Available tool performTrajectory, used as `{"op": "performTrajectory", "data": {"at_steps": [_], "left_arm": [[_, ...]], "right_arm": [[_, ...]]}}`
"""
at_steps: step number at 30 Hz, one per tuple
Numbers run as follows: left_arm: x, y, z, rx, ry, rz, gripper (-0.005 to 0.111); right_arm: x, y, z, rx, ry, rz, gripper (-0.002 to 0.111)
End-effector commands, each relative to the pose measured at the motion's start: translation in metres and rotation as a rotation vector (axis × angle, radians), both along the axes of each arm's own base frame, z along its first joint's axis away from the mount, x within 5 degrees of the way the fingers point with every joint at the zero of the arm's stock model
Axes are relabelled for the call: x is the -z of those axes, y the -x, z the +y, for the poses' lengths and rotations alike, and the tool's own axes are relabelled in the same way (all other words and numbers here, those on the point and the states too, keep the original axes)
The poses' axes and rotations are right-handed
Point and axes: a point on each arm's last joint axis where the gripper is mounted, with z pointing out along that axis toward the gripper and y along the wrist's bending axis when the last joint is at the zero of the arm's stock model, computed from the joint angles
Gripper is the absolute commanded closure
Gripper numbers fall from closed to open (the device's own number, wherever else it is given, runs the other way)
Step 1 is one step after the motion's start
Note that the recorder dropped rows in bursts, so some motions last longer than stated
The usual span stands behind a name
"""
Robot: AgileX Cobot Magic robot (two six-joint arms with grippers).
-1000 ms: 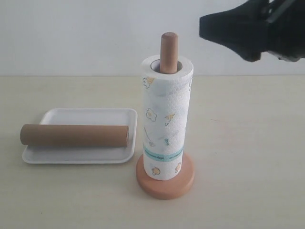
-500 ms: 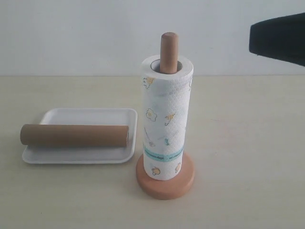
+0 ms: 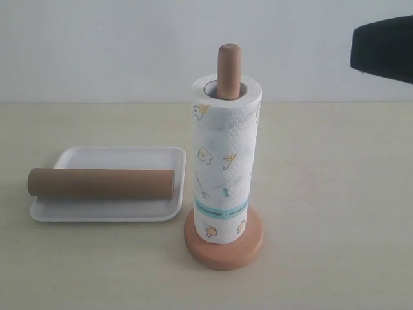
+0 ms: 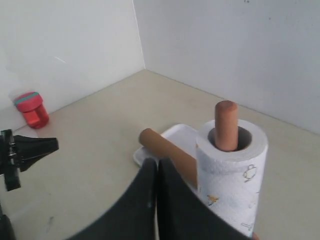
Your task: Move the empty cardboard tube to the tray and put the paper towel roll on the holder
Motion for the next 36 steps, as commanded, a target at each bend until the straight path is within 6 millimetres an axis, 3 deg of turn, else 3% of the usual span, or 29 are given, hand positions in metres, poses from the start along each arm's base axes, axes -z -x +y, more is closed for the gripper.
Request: {"op": "performTrajectory", "data": {"at_steps": [1, 4, 10, 16, 29, 36], "left_arm": [[0.001, 0.000, 0.000, -0.004, 0.006, 0.001, 0.103], [0.001, 0.000, 0.000, -0.004, 0.006, 0.001, 0.103], [0.001, 0.000, 0.000, -0.004, 0.006, 0.001, 0.103], [0.001, 0.000, 0.000, -0.004, 0.006, 0.001, 0.103], [0.001, 0.000, 0.000, -0.004, 0.006, 0.001, 0.103], [0.001, 0.000, 0.000, -0.004, 0.006, 0.001, 0.103]], "right_arm": [[0.008, -0.009, -0.006, 0.091, 0.085, -0.076, 0.108], [0.026, -0.013, -0.014, 0.204, 0.070, -0.100, 0.108], [0.084, 0.019, -0.052, 0.485, -0.010, -0.228, 0.108], [0.118, 0.051, -0.078, 0.736, -0.098, -0.417, 0.108], [0.127, 0.051, -0.077, 0.736, -0.081, -0.395, 0.108], [0.147, 0.050, -0.077, 0.724, 0.041, -0.212, 0.108]]}}
